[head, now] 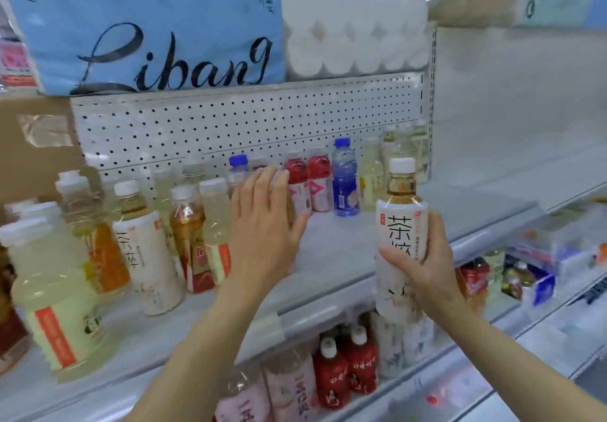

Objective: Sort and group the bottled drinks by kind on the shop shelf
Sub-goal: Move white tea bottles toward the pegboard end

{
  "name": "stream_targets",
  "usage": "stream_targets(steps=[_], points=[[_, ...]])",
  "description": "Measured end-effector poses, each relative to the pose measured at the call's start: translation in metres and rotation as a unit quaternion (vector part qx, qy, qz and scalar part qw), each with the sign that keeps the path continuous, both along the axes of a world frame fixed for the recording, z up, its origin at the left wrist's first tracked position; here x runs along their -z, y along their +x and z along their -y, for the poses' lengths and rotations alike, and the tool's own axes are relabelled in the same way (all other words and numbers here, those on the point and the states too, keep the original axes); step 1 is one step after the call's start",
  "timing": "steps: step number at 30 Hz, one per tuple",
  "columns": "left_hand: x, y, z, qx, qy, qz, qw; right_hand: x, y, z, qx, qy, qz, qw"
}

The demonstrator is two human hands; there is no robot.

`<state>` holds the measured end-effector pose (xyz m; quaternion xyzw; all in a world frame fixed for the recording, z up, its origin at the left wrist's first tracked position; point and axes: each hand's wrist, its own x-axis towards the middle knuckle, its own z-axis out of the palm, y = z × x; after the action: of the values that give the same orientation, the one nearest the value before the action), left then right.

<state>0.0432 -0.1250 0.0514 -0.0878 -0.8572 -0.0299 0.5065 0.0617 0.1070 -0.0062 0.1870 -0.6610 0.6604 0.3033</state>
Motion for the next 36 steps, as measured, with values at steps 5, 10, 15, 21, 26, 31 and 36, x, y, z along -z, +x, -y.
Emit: stream_targets(steps=[5,10,15,21,26,31,36], points=[[0.001,-0.03,-0.033,-0.043,0.019,0.007,0.999,-0.005,-0.04,-0.072,0.029,0.027,0.0,0.999],[0.003,-0.062,-0.073,-0.046,-0.001,0.042,0.998,-0.016,-0.085,-0.117,0.062,0.039,-0.012,0.997],[0.005,-0.101,-0.113,-0.026,-0.005,0.067,0.997,-0.018,-0.136,-0.147,0.1,0.046,-0.003,0.994],[0.017,-0.144,-0.163,0.037,-0.009,0.095,0.995,-0.031,-0.204,-0.191,0.171,0.037,-0.004,0.985],[0.021,-0.176,-0.204,0.081,0.062,0.196,0.975,-0.035,-0.277,-0.215,0.15,0.03,0.042,0.987],[0.017,-0.219,-0.245,0.124,0.312,0.282,0.899,-0.031,-0.353,-0.236,0.09,0.05,0.09,0.991],[0.017,-0.247,-0.279,0.113,0.449,0.272,0.843,-0.038,-0.42,-0.248,0.077,0.064,0.093,0.991]])
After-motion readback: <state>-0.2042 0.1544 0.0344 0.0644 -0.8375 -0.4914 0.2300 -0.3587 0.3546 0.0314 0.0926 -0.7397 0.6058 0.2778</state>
